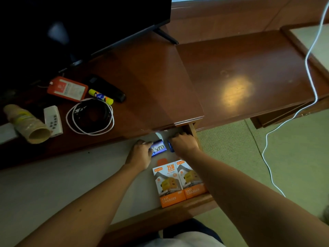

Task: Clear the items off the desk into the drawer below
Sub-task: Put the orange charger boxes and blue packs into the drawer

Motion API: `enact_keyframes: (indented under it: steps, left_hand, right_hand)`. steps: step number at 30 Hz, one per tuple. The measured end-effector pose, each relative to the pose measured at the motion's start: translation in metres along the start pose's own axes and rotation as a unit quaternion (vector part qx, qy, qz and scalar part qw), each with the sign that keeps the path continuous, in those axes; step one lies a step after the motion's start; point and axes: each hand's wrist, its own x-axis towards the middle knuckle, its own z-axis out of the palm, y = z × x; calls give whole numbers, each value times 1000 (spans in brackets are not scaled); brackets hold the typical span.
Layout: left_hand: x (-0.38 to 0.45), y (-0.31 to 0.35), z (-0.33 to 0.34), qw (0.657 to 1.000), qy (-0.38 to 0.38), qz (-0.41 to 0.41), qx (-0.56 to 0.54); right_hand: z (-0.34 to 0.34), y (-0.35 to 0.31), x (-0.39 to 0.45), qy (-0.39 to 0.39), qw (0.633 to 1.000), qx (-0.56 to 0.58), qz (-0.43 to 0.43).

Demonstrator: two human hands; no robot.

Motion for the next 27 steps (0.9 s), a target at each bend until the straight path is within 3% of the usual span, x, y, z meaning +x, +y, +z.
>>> enact_keyframes:
  steps: [6, 27]
  left_hand:
    - [4, 9, 9, 998, -28, -31, -57]
    - [4, 16, 10, 998, -39, -35, -37]
  right_hand:
    - [-4, -2, -10, -5, 1000, -13, 7]
    - [6, -2, -11, 9, 1000, 7, 8]
